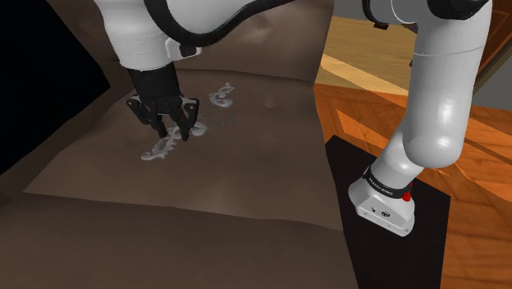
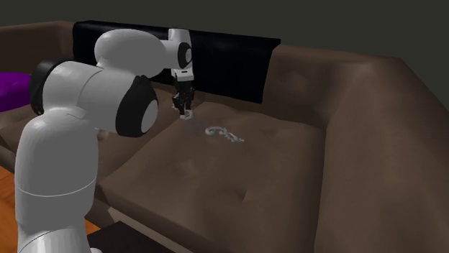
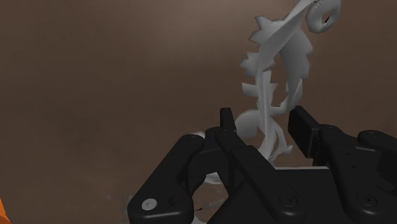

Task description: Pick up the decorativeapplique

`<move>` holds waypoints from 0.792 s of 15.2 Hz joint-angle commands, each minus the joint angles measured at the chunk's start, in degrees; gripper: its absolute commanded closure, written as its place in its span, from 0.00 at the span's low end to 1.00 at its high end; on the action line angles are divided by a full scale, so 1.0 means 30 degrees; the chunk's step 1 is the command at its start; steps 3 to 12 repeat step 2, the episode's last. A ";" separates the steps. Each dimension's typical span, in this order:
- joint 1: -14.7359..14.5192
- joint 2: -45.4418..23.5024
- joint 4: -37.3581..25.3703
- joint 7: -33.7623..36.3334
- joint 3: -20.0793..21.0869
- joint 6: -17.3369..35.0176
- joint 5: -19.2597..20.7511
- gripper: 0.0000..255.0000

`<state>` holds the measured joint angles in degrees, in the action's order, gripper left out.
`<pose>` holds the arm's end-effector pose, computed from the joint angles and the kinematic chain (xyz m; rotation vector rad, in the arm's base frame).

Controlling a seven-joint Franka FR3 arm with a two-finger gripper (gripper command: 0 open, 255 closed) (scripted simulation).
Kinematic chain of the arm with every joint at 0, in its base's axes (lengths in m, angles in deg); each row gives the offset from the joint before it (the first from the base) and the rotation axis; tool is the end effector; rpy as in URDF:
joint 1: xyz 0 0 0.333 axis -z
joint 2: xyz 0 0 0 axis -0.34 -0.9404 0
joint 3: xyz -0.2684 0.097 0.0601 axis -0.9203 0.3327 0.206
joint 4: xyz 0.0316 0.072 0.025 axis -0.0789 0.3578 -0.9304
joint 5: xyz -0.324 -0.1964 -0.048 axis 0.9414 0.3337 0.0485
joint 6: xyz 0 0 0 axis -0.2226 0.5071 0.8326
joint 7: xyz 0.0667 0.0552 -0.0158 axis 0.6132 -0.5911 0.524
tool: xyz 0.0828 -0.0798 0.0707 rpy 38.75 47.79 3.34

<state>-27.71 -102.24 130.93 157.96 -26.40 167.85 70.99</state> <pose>0.4388 0.4482 0.4089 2.7356 -1.4040 -0.0528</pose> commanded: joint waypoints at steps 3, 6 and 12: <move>-0.0021 0.0055 -0.0258 -0.0035 0.0030 -0.0295 -0.0050 1.00; -0.0021 0.0055 -0.0258 -0.0035 0.0030 -0.0295 -0.0050 1.00; -0.0021 0.0055 -0.0258 -0.0035 0.0030 -0.0295 -0.0050 1.00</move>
